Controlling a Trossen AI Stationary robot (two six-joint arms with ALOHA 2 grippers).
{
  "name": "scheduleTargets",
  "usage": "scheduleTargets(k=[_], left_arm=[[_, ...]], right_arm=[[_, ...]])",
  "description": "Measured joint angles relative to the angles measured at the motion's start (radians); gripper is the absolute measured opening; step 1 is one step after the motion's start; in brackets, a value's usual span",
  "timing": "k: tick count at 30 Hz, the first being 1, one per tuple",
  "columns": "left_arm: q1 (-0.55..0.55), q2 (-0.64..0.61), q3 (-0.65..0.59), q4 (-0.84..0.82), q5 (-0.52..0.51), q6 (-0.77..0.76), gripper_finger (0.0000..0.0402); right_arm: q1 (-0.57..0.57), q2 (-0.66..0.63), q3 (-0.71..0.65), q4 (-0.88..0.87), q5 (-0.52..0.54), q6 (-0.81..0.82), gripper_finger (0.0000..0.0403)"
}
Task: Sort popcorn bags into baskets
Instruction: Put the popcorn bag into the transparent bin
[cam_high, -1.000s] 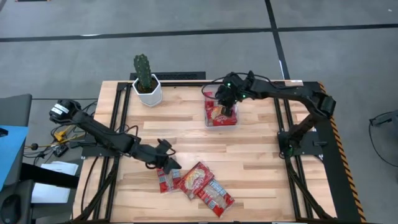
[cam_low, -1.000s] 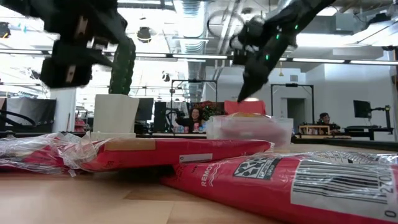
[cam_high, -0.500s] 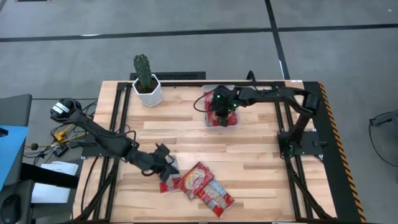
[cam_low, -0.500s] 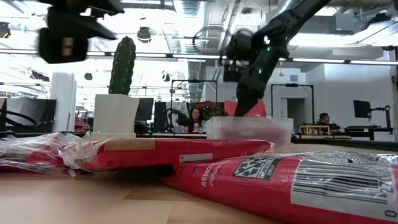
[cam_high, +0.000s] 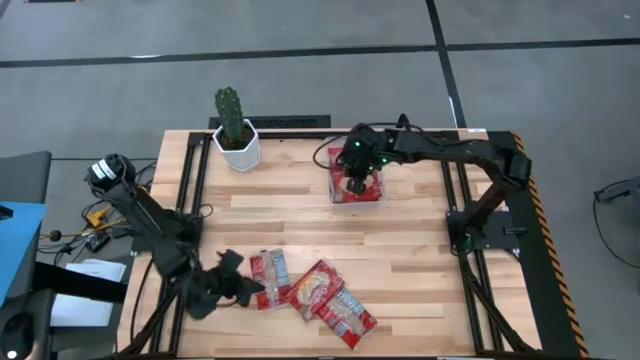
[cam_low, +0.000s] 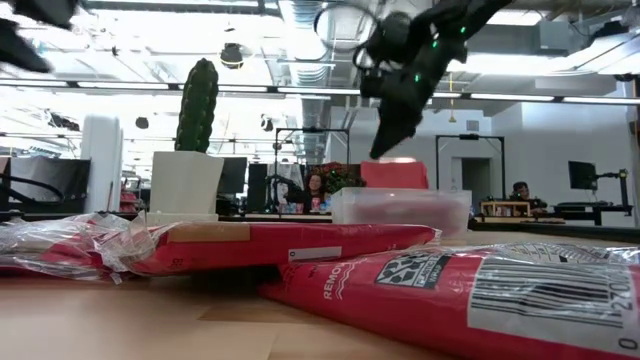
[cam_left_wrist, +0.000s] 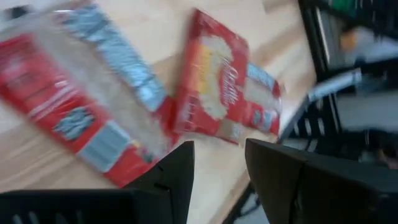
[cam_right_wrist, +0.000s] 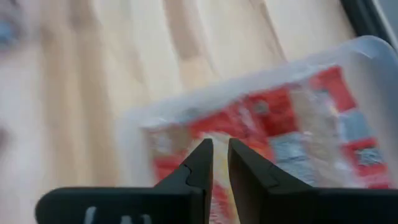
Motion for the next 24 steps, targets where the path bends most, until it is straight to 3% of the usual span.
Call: scheduleTargets(k=[2, 6, 13, 19, 24], left_arm=[[-0.054, 0.028, 0.000, -0.045, -0.081, -0.124, 0.0132], [-0.100, 0.141, 0.000, -0.077, -0.107, -0.345, 0.0132], [-0.120, 0.356, 0.000, 0.065, -0.152, -0.619, 0.0133], [-0.093, 0.398, 0.000, 0.049, -0.174, -0.623, 0.0160], [-0.065, 0.351, 0.000, -0.030, -0.113, -0.613, 0.0181]], right_arm=[[0.027, -0.029, 0.001, 0.005, -0.029, 0.080, 0.0074], [0.117, -0.049, -0.023, 0.024, -0.053, 0.267, 0.0074], [0.291, 0.033, -0.030, 0.150, -0.057, 0.524, 0.0087], [0.370, 0.135, -0.030, 0.328, -0.060, 0.719, 0.0164], [0.397, 0.232, -0.031, 0.418, -0.061, 0.826, 0.0246]])
